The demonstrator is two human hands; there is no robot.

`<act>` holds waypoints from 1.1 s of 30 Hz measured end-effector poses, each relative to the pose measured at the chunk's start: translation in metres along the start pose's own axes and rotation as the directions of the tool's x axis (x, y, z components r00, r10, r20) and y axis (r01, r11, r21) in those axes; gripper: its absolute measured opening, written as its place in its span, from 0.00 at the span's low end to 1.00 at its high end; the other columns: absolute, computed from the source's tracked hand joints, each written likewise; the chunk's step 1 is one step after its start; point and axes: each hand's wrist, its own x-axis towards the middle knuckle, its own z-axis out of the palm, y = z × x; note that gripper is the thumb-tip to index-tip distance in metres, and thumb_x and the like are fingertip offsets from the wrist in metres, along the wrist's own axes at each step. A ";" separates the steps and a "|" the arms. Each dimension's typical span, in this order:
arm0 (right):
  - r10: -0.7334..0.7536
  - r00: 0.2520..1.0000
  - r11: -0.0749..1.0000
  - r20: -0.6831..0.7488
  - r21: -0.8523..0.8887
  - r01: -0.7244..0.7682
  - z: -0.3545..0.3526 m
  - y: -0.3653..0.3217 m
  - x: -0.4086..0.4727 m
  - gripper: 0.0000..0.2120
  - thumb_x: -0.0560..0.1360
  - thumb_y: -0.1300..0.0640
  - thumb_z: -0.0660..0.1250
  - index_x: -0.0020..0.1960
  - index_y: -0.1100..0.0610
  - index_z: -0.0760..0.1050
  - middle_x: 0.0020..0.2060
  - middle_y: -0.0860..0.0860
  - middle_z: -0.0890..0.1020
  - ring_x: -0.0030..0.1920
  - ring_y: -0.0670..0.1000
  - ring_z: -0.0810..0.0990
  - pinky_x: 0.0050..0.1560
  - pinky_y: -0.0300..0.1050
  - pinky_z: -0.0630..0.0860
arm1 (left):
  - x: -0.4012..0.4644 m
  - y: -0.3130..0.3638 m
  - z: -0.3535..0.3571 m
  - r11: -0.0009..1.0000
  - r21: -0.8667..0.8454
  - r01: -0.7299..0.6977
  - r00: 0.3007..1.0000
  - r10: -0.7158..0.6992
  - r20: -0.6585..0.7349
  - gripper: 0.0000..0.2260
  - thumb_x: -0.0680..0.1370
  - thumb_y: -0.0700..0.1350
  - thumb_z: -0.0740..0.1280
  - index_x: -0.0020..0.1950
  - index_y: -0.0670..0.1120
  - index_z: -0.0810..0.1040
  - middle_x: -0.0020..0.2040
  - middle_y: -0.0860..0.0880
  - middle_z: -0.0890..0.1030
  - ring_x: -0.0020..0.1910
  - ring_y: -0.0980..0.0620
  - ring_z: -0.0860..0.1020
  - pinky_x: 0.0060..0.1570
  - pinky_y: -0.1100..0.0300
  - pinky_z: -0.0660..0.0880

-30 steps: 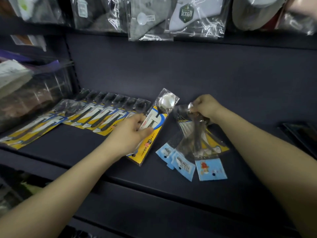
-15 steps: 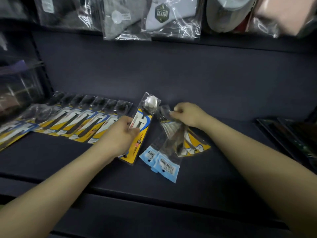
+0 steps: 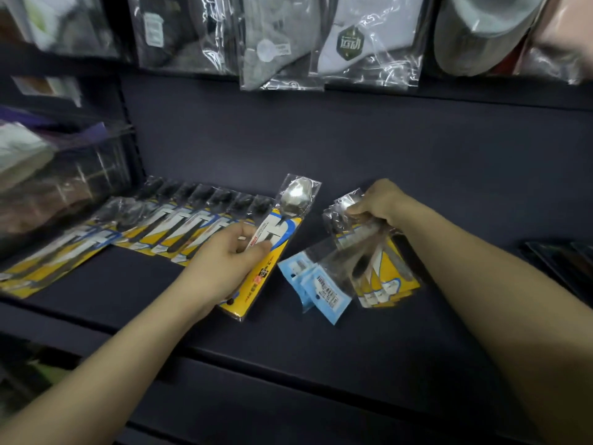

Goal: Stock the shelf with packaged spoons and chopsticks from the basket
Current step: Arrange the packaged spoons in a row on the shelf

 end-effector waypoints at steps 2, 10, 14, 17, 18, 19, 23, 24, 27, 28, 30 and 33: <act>-0.051 0.998 0.998 -0.041 -0.028 0.050 -0.007 -0.003 0.000 0.10 0.69 0.59 0.72 0.35 0.66 0.78 0.26 0.57 0.79 0.31 0.53 0.75 0.38 0.44 0.72 | 0.003 0.002 -0.001 1.000 0.000 0.010 1.000 -0.010 0.009 0.04 0.76 0.49 0.64 0.45 0.50 0.74 0.33 0.52 0.79 0.24 0.52 0.70 0.23 0.65 0.66; -0.419 0.739 0.779 -0.527 0.210 0.591 -0.021 -0.059 -0.045 0.09 0.74 0.62 0.65 0.48 0.65 0.82 0.41 0.52 0.83 0.41 0.43 0.77 0.48 0.41 0.74 | 0.021 0.015 -0.029 0.893 0.392 -0.221 0.965 0.258 -0.044 0.04 0.77 0.46 0.63 0.47 0.47 0.70 0.34 0.54 0.72 0.35 0.50 0.70 0.32 0.58 0.59; -0.467 0.664 0.652 -0.583 0.281 0.705 0.002 -0.102 -0.081 0.06 0.75 0.60 0.63 0.46 0.58 0.78 0.36 0.40 0.77 0.36 0.34 0.74 0.44 0.34 0.73 | 0.007 -0.003 -0.081 0.841 0.515 -0.165 0.953 0.270 -0.137 0.11 0.76 0.47 0.64 0.56 0.43 0.73 0.46 0.44 0.79 0.46 0.43 0.76 0.39 0.59 0.61; -0.403 0.744 0.637 -0.533 0.421 0.646 0.036 -0.130 -0.097 0.11 0.76 0.60 0.62 0.37 0.49 0.70 0.31 0.41 0.73 0.32 0.38 0.71 0.38 0.36 0.70 | -0.005 -0.031 -0.126 0.815 0.576 -0.066 0.971 0.185 -0.150 0.16 0.75 0.46 0.64 0.62 0.45 0.72 0.55 0.41 0.80 0.54 0.40 0.77 0.49 0.53 0.72; -0.368 0.793 0.646 -0.485 0.481 0.593 0.050 -0.139 -0.098 0.13 0.76 0.60 0.62 0.35 0.47 0.68 0.29 0.42 0.72 0.31 0.41 0.71 0.37 0.40 0.71 | -0.007 -0.039 -0.140 0.798 0.603 -0.028 0.981 0.138 -0.138 0.17 0.75 0.46 0.64 0.64 0.45 0.71 0.58 0.40 0.80 0.56 0.40 0.77 0.52 0.52 0.72; -0.334 0.844 0.671 -0.419 0.523 0.525 0.065 -0.149 -0.100 0.14 0.76 0.60 0.62 0.34 0.48 0.66 0.29 0.44 0.72 0.30 0.45 0.72 0.33 0.43 0.71 | -0.009 -0.045 -0.154 0.782 0.623 0.009 0.988 0.089 -0.126 0.19 0.76 0.46 0.64 0.66 0.45 0.69 0.59 0.39 0.79 0.58 0.39 0.76 0.54 0.51 0.72; -0.157 0.979 0.806 -0.133 0.555 0.205 0.126 -0.171 -0.095 0.12 0.76 0.61 0.61 0.35 0.55 0.66 0.32 0.55 0.74 0.22 0.50 0.72 0.27 0.46 0.74 | -0.011 -0.060 -0.186 0.718 0.696 -0.012 0.994 0.081 -0.067 0.19 0.76 0.43 0.64 0.66 0.47 0.69 0.61 0.38 0.77 0.60 0.40 0.75 0.56 0.52 0.71; -0.119 0.988 0.820 -0.094 0.551 0.152 0.140 -0.175 -0.093 0.13 0.76 0.63 0.61 0.34 0.55 0.65 0.33 0.56 0.74 0.25 0.51 0.72 0.35 0.53 0.76 | -0.010 -0.063 -0.191 0.697 0.717 -0.015 0.993 0.097 -0.073 0.18 0.76 0.43 0.64 0.66 0.47 0.70 0.61 0.38 0.77 0.60 0.39 0.75 0.56 0.53 0.71; -0.042 0.999 0.885 -0.023 0.464 0.048 0.166 -0.188 -0.092 0.16 0.76 0.64 0.61 0.31 0.54 0.64 0.28 0.53 0.71 0.29 0.53 0.71 0.46 0.60 0.78 | -0.007 -0.071 -0.199 0.656 0.755 -0.021 0.994 0.097 -0.057 0.17 0.76 0.45 0.63 0.65 0.46 0.72 0.61 0.38 0.77 0.58 0.38 0.75 0.55 0.51 0.72; -0.023 1.000 0.894 -0.016 0.447 0.028 0.173 -0.191 -0.090 0.16 0.76 0.63 0.61 0.31 0.55 0.64 0.27 0.53 0.71 0.28 0.53 0.72 0.42 0.58 0.78 | -0.007 -0.074 -0.201 0.638 0.769 -0.042 0.994 0.106 -0.033 0.16 0.76 0.46 0.62 0.63 0.46 0.73 0.60 0.38 0.77 0.58 0.38 0.75 0.55 0.51 0.73; -0.022 0.999 0.923 -0.029 0.384 0.031 0.182 -0.199 -0.089 0.14 0.76 0.60 0.63 0.33 0.57 0.67 0.29 0.56 0.74 0.27 0.54 0.72 0.33 0.51 0.74 | -0.007 -0.080 -0.204 0.594 0.797 -0.113 0.989 0.147 0.030 0.18 0.75 0.52 0.59 0.60 0.45 0.75 0.57 0.37 0.77 0.57 0.38 0.75 0.55 0.50 0.73; -0.104 0.994 0.981 -0.044 0.162 0.109 0.186 -0.204 -0.094 0.05 0.76 0.61 0.62 0.50 0.62 0.74 0.44 0.59 0.78 0.39 0.57 0.77 0.41 0.50 0.75 | -0.005 -0.090 -0.207 0.550 0.804 -0.226 0.972 0.183 0.147 0.31 0.68 0.62 0.49 0.57 0.45 0.78 0.51 0.39 0.77 0.56 0.39 0.73 0.58 0.52 0.70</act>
